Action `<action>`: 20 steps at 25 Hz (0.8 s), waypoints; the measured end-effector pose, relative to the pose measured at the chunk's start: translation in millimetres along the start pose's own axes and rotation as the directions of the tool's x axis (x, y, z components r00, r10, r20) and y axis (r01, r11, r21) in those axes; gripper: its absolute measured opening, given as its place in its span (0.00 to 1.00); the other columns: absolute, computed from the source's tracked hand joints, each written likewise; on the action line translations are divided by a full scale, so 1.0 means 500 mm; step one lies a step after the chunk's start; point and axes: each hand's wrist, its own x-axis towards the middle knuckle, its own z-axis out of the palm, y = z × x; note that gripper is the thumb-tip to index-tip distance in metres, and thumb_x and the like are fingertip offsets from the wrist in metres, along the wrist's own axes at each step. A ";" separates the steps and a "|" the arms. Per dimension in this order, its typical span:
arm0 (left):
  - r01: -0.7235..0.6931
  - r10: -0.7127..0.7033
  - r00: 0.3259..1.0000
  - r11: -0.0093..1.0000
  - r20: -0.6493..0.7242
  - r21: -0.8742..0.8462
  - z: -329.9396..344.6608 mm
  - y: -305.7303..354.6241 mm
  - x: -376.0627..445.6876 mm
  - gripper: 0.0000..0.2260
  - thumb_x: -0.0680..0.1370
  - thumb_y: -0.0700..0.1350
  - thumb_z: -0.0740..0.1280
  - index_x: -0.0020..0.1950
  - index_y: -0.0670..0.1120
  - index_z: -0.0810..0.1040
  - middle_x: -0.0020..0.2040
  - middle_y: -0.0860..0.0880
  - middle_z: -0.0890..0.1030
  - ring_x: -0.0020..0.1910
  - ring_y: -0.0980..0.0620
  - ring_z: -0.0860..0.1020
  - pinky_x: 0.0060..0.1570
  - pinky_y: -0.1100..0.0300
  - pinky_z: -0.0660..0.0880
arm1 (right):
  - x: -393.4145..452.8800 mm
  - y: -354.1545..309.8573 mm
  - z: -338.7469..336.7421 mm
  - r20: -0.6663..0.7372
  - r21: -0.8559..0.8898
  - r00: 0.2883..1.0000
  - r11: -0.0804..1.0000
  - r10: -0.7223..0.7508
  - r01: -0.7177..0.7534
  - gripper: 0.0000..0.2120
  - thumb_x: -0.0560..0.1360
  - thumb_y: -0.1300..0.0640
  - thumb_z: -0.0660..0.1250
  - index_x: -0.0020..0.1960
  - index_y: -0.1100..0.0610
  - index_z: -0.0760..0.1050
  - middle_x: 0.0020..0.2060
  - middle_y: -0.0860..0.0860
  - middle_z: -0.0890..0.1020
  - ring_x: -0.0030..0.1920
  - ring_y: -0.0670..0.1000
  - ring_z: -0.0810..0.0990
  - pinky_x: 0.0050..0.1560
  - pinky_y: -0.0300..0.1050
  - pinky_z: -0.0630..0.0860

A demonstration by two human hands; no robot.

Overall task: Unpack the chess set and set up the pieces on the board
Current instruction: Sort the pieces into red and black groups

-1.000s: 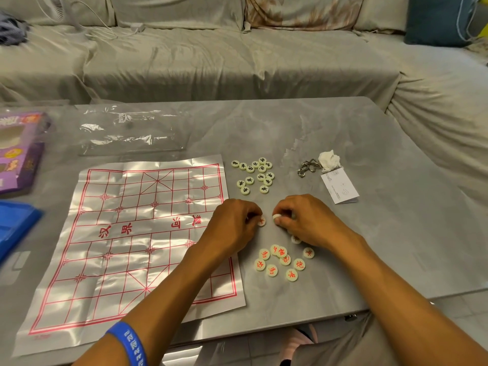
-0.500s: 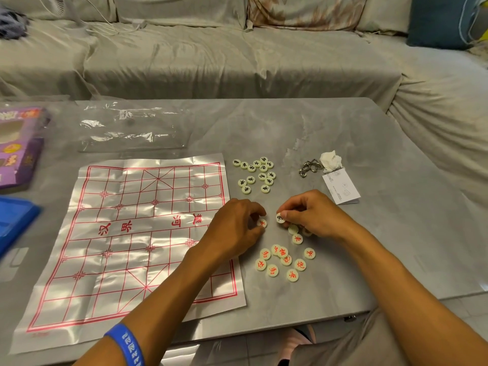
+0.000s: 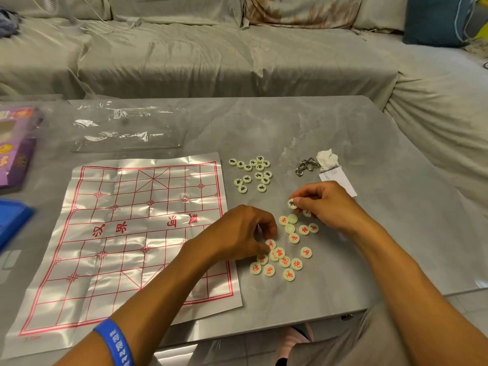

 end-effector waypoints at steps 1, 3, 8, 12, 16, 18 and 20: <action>-0.013 0.013 1.000 1.000 0.016 -0.007 0.003 0.001 -0.004 0.09 0.73 0.47 0.73 0.51 0.54 0.78 0.47 0.56 0.78 0.44 0.56 0.77 0.42 0.70 0.75 | 0.001 0.001 -0.002 -0.002 0.000 1.000 1.000 0.005 -0.005 0.06 0.78 0.57 0.66 0.50 0.51 0.81 0.42 0.48 0.84 0.41 0.45 0.81 0.30 0.31 0.69; -0.020 0.021 1.000 0.999 0.021 -0.044 0.007 0.000 -0.010 0.11 0.73 0.47 0.73 0.54 0.53 0.78 0.49 0.56 0.80 0.45 0.57 0.78 0.44 0.69 0.77 | 0.001 -0.001 0.002 0.012 -0.005 1.000 1.000 0.006 -0.006 0.06 0.78 0.57 0.66 0.50 0.50 0.81 0.41 0.48 0.84 0.39 0.44 0.80 0.30 0.31 0.69; 0.045 -0.121 0.958 0.959 -0.260 -0.280 0.009 -0.005 -0.005 0.10 0.76 0.47 0.69 0.57 0.52 0.78 0.48 0.56 0.81 0.47 0.57 0.79 0.45 0.69 0.75 | -0.001 0.001 0.015 0.060 -0.041 0.998 0.999 -0.028 0.030 0.06 0.77 0.57 0.67 0.50 0.49 0.82 0.42 0.45 0.84 0.38 0.42 0.80 0.35 0.33 0.71; 0.083 -0.316 0.894 0.813 -0.318 -0.576 0.002 0.015 0.027 0.11 0.75 0.46 0.70 0.57 0.48 0.81 0.46 0.51 0.83 0.46 0.53 0.81 0.49 0.62 0.78 | 0.005 -0.008 0.039 0.083 0.002 0.991 0.994 -0.106 0.106 0.05 0.75 0.58 0.70 0.48 0.49 0.82 0.41 0.47 0.84 0.43 0.45 0.83 0.44 0.37 0.79; 0.149 -0.419 0.875 0.710 -0.242 -0.689 0.004 0.011 0.040 0.07 0.74 0.43 0.71 0.52 0.46 0.83 0.45 0.50 0.83 0.44 0.51 0.82 0.41 0.62 0.78 | 0.015 -0.013 0.048 0.066 0.022 0.991 0.993 -0.113 0.112 0.02 0.73 0.57 0.72 0.45 0.51 0.81 0.38 0.51 0.84 0.40 0.45 0.82 0.43 0.39 0.79; 0.153 -0.416 0.877 0.716 -0.240 -0.681 0.007 0.008 0.038 0.07 0.74 0.42 0.71 0.51 0.46 0.83 0.44 0.48 0.84 0.43 0.51 0.82 0.42 0.62 0.78 | 0.017 -0.011 0.049 0.062 0.018 0.992 0.994 -0.113 0.112 0.02 0.73 0.56 0.72 0.45 0.52 0.81 0.38 0.51 0.84 0.40 0.46 0.82 0.43 0.41 0.80; 0.176 -0.448 0.847 0.744 -0.285 -0.644 0.009 0.003 0.038 0.06 0.74 0.42 0.72 0.50 0.45 0.83 0.44 0.48 0.83 0.42 0.52 0.82 0.44 0.61 0.79 | 0.016 -0.005 0.045 0.030 -0.130 0.990 0.981 -0.141 0.143 0.01 0.74 0.54 0.71 0.45 0.50 0.80 0.38 0.47 0.83 0.41 0.46 0.81 0.44 0.41 0.80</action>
